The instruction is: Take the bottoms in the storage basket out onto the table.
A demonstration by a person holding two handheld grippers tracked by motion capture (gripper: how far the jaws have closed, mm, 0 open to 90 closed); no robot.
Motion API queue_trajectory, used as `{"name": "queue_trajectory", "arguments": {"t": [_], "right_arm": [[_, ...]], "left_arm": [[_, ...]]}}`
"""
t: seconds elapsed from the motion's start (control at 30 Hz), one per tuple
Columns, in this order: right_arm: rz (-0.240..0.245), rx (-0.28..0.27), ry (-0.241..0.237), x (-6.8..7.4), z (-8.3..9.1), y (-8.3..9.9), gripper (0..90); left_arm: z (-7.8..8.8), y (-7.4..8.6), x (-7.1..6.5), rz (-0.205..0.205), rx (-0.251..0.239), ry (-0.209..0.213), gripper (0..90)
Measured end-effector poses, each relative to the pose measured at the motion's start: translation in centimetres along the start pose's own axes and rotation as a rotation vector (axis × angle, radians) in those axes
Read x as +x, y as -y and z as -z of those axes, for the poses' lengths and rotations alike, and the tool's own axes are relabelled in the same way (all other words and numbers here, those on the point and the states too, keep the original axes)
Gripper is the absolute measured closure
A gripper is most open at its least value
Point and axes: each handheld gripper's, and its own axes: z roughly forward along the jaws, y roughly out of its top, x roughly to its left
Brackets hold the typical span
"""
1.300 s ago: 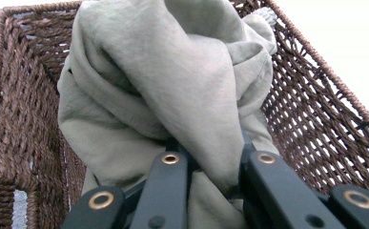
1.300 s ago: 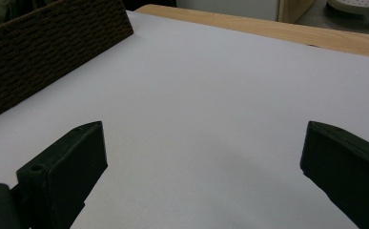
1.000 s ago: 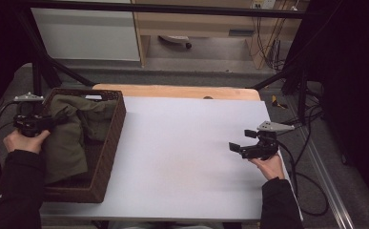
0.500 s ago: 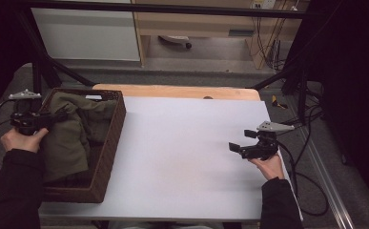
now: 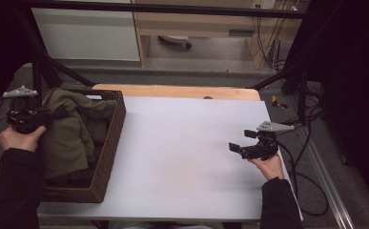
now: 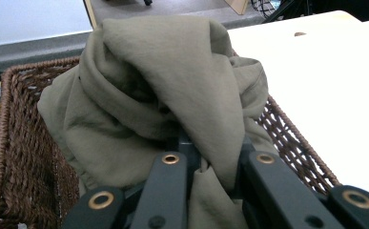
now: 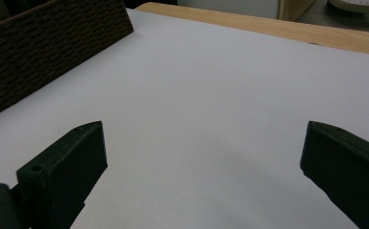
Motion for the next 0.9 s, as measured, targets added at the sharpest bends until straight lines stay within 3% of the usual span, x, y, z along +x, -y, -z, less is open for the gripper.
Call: {"name": "queue_trajectory", "arguments": {"t": [0.9], "right_arm": [[0.0,0.0,0.0,0.0,0.0,0.0,2.5]], "left_arm": [[1.4,-2.3,-1.2,-0.06,-0.028,0.011,82.6]]}}
